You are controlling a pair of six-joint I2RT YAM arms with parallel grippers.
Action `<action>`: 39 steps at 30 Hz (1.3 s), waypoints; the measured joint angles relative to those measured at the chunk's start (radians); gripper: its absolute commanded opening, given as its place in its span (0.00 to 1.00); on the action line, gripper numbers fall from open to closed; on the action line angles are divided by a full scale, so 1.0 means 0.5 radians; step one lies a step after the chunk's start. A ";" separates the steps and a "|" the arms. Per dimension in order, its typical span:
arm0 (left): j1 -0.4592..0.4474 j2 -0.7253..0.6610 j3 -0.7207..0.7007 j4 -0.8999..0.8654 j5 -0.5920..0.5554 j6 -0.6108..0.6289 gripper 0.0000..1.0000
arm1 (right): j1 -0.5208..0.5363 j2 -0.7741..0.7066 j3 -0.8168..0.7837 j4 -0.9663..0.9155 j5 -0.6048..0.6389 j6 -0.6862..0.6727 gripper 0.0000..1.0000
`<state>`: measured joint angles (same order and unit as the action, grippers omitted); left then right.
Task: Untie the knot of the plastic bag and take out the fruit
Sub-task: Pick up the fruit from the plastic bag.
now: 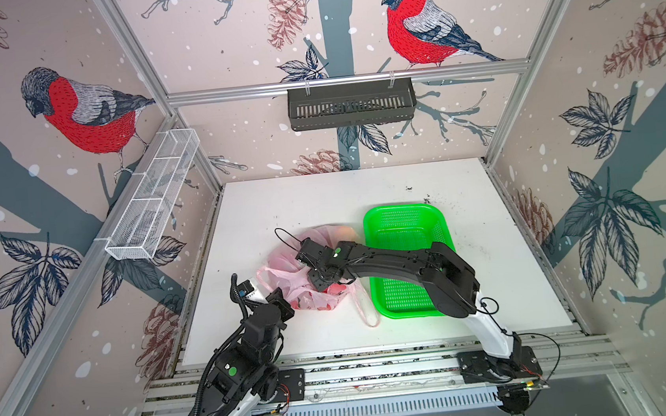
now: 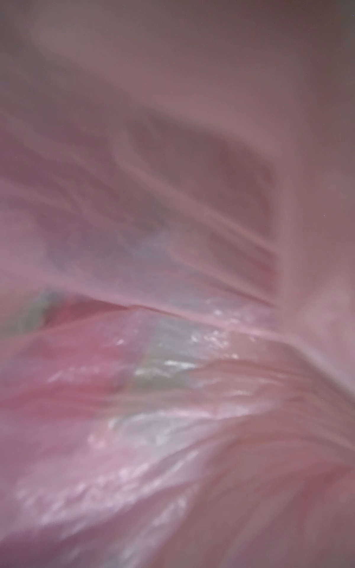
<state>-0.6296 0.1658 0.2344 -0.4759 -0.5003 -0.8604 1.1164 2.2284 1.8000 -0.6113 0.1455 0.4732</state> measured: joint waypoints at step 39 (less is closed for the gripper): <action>0.000 0.109 0.066 0.060 -0.046 0.046 0.00 | -0.472 -1.100 -0.571 0.034 0.078 0.049 0.25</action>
<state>-0.6296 0.2203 0.2676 -0.4461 -0.5232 -0.8375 0.8806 1.6783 1.5146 -0.5941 0.1844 0.4976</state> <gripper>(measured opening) 0.048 0.506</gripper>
